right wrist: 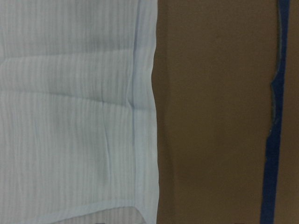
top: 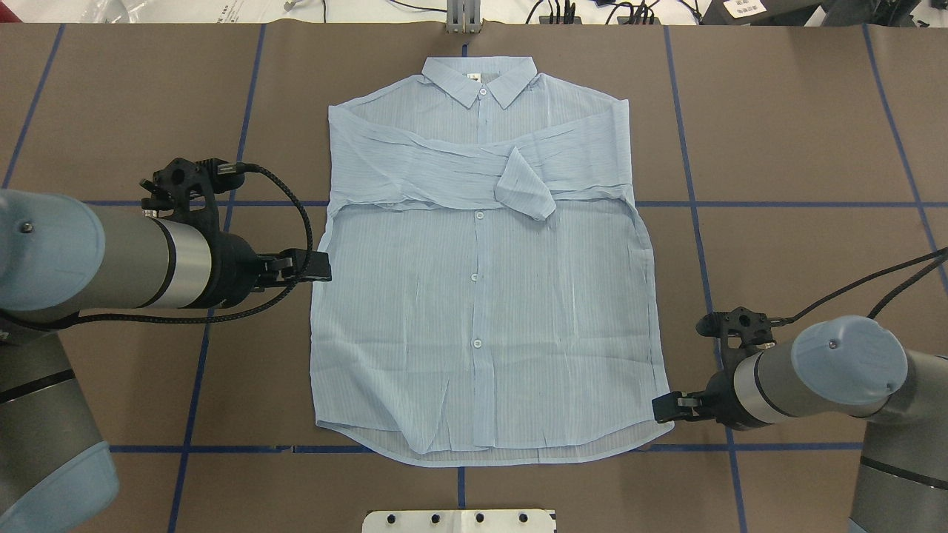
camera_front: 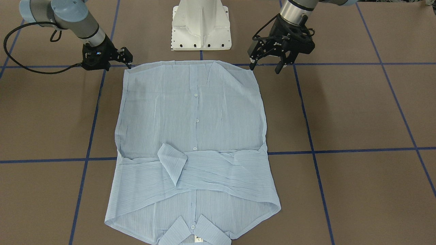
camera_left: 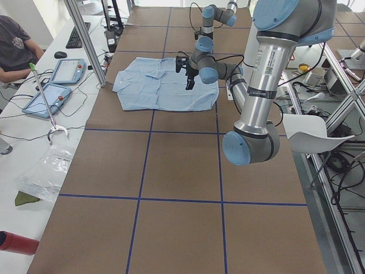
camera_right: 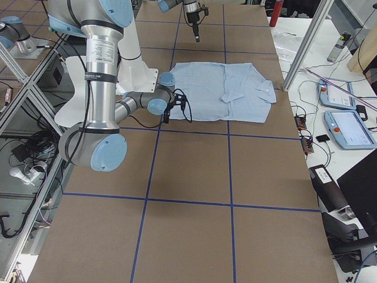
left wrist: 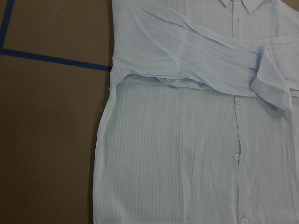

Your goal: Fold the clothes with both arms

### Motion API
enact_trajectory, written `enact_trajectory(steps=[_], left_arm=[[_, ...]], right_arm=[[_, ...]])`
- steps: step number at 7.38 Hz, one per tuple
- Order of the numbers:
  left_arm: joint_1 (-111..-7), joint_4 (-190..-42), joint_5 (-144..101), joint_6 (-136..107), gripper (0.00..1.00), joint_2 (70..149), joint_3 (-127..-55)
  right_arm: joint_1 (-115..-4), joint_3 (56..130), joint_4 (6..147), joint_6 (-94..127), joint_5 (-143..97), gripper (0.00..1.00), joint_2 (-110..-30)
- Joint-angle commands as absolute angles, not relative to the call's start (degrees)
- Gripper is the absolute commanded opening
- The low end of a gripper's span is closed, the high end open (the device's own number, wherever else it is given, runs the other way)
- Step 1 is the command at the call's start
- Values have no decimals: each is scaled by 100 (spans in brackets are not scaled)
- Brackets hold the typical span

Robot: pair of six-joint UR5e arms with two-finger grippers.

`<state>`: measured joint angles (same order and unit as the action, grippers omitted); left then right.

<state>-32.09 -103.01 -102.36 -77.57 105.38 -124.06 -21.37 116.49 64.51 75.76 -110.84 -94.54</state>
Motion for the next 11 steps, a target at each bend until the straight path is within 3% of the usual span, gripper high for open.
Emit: enact_trajectory(steps=[1,7,9,11], left_arm=[[-3208,-10301,-10230,-7761,99,10538,-12410],[-3208,-10301,-10222,-7761,99,10529,-12410],[-3208,-10301,-10230,-7752,99,10521,-12401],[-3208,-10301,-10222,-7752,99,10512,-12393]], right_arm=[[-2057,11566,6451,7576,-11083,93,-9396],[-1995,11364,6460,7576,-11083,60,-9176],[-1995,11303,6460,7576,-11083,40,-9132],[-2030,11285,6460,7576,-11092,40,-9132]])
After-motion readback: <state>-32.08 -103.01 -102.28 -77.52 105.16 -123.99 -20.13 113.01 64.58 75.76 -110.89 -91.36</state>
